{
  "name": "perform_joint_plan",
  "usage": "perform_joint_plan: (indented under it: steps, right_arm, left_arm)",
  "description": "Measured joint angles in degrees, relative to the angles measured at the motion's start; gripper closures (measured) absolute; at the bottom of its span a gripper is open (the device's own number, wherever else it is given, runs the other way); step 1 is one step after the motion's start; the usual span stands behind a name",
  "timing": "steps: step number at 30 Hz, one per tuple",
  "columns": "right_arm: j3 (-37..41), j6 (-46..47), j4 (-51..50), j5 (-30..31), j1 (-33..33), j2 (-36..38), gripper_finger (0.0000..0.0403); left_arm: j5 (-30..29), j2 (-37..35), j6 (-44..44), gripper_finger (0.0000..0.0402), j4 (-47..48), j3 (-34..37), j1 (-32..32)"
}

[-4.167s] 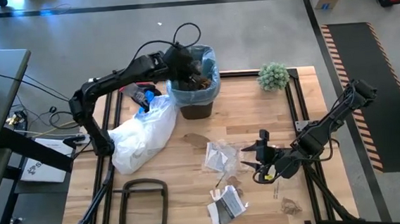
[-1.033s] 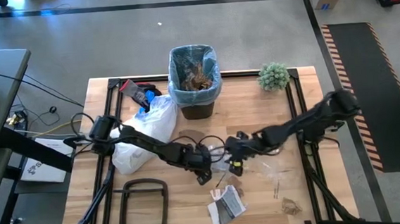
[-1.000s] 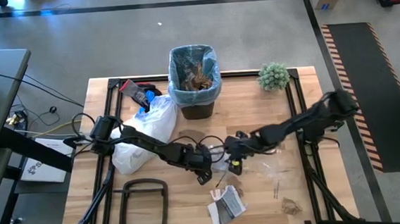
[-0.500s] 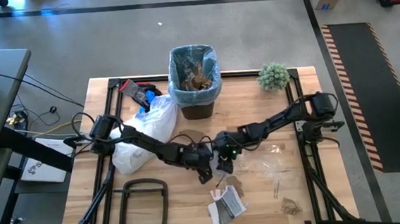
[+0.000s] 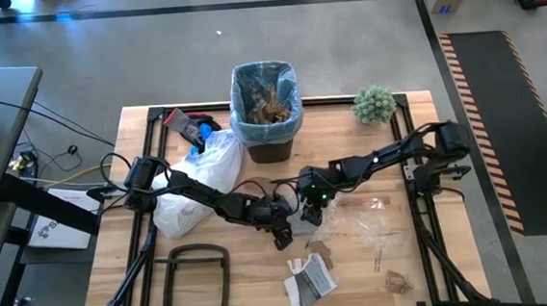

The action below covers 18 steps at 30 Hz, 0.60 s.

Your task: Place trash/remove bag and relplace

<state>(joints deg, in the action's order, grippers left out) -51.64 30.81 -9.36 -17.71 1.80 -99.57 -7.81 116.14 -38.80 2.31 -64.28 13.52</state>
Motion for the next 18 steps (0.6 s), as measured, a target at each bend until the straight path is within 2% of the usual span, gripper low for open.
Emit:
perform_joint_plan:
  steps: [3, 5, 10, 14, 18]
  right_arm:
    - [-0.04, -0.62, -4.30, 5.84, 0.14, 1.13, 0.0221]
    - [-0.02, -1.29, -4.99, 6.70, 0.14, 0.56, 0.0221]
    - [0.00, -1.08, 2.93, -3.87, -0.63, -4.26, 0.0221]
    - [-0.18, 1.69, 12.07, -11.30, -1.53, -9.17, 0.0221]
    - [-0.15, 5.23, 21.05, -12.42, -1.37, -12.53, 0.0221]
  left_arm:
    - [-0.07, 0.02, -0.56, 0.0401, 0.07, 0.01, 0.00]
    - [-0.12, 0.07, -1.45, 0.0401, 0.43, 0.01, 0.00]
    - [-0.53, 0.03, -2.10, 0.0401, 0.67, 0.05, 0.04]
    - [-2.99, 0.00, -1.38, 0.0401, 0.86, 0.09, 0.08]
    - [-6.63, 0.04, 0.00, 0.0401, 0.88, 0.16, 0.09]
